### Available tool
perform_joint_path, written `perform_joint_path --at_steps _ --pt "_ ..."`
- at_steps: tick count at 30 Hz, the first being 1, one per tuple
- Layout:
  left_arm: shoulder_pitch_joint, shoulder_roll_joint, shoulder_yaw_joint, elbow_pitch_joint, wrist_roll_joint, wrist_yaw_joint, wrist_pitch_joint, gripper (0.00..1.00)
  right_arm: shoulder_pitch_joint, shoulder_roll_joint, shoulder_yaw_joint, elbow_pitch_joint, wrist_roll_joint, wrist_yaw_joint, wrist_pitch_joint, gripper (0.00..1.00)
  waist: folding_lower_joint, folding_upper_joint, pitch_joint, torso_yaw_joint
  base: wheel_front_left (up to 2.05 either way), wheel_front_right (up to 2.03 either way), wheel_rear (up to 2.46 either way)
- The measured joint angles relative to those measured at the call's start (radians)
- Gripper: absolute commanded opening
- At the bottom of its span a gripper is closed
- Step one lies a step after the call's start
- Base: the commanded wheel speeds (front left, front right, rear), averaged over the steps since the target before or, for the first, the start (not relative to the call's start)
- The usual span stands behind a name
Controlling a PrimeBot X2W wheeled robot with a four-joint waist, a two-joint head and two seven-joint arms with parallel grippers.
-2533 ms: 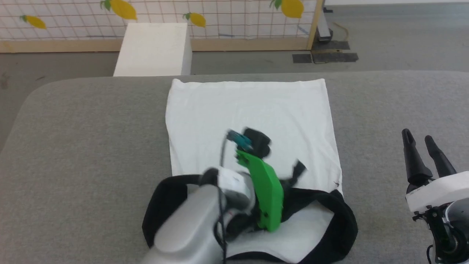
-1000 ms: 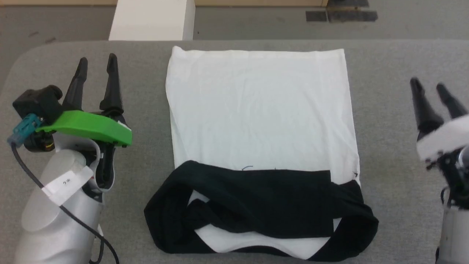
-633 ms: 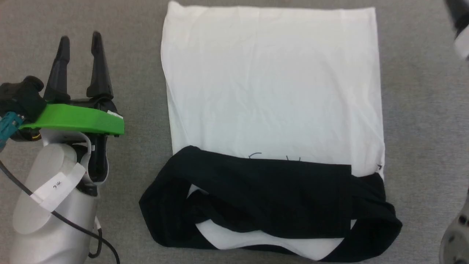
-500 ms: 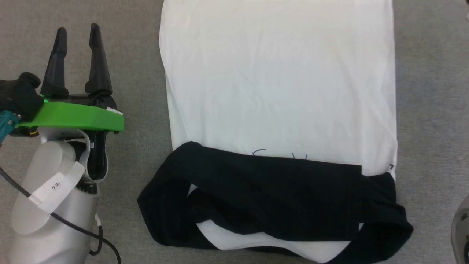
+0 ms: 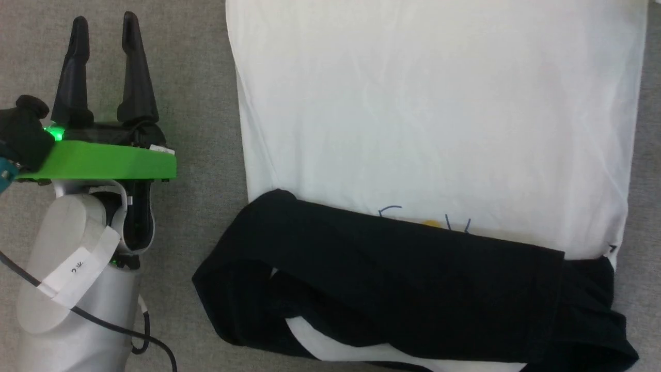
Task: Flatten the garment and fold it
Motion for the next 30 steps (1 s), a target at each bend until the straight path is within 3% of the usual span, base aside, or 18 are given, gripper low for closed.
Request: perform_joint_path --at_steps 8,9,10,11,20,24,30 --pt "0.000 -0.009 0.003 0.003 0.000 -0.008 0.000 1.00 -0.041 -0.030 0.069 0.027 0.036 0.000 0.049 1.00 -0.0001 0.0000 0.042 0.021 0.00 0.00 0.00" --pt "0.000 -0.010 0.003 0.006 0.000 -0.009 0.000 1.00 -0.045 -0.031 0.068 0.028 0.040 0.000 0.063 0.55 -0.0001 0.0000 0.043 0.021 0.00 0.00 0.00" --pt "0.000 -0.010 0.003 0.008 0.000 -0.009 0.000 1.00 -0.049 -0.032 0.068 0.028 0.040 0.000 0.076 0.16 -0.0001 0.0000 0.044 0.022 0.00 0.00 0.00" --pt "-0.001 -0.010 0.002 0.011 0.000 -0.009 0.000 1.00 -0.053 -0.033 0.066 0.026 0.040 0.000 0.091 0.00 -0.0001 0.0000 0.045 0.021 0.00 0.00 0.00" --pt "-0.043 0.007 -0.015 0.032 -0.004 -0.037 0.054 1.00 -0.047 -0.015 0.040 -0.010 0.034 0.000 0.096 0.00 -0.0001 0.0000 0.039 0.015 0.00 0.00 0.00" --pt "-0.135 0.057 -0.038 0.038 -0.018 -0.068 0.186 1.00 -0.042 -0.011 0.081 -0.033 0.043 0.000 0.073 0.00 -0.0001 0.0000 0.027 0.005 0.00 0.00 0.00" --pt "-0.360 0.124 -0.086 0.078 -0.068 -0.098 0.481 1.00 -0.041 -0.009 0.159 -0.070 0.088 0.000 0.052 0.00 -0.0002 0.0000 0.012 -0.027 0.00 0.00 0.00"
